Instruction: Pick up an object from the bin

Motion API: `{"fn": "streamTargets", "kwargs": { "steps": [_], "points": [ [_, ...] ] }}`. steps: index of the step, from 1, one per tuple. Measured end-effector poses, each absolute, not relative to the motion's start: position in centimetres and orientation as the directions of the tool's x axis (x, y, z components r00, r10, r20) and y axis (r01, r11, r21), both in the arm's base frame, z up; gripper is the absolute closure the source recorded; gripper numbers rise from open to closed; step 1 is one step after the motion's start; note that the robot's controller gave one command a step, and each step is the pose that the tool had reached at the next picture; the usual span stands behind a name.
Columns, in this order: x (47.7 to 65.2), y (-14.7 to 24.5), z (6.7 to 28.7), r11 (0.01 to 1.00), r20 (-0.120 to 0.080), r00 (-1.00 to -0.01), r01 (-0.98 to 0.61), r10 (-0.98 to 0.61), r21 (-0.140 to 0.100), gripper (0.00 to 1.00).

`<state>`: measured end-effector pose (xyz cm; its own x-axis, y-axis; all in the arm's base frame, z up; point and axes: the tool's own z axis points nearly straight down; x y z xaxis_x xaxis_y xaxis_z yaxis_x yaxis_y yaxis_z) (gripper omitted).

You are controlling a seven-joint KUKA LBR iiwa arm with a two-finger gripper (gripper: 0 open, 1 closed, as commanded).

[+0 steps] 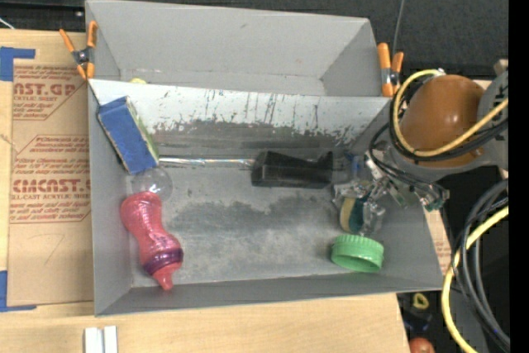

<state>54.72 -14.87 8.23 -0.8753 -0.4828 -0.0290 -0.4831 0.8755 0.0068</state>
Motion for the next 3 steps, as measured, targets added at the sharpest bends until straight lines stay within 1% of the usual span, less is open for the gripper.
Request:
{"fn": "streamTargets", "kwargs": {
  "steps": [1, 2, 3],
  "points": [
    [54.4, -13.3, 16.1, 0.623, -0.028, -0.623, -0.782, -0.782, -0.003, 1.0],
    [53.8, -14.0, 12.5, 0.769, -0.032, -0.769, -0.639, -0.638, 0.001, 1.0],
    [52.8, -14.2, 20.2, 0.761, -0.033, -0.761, -0.649, -0.648, 0.0, 1.0]
  ]
}}
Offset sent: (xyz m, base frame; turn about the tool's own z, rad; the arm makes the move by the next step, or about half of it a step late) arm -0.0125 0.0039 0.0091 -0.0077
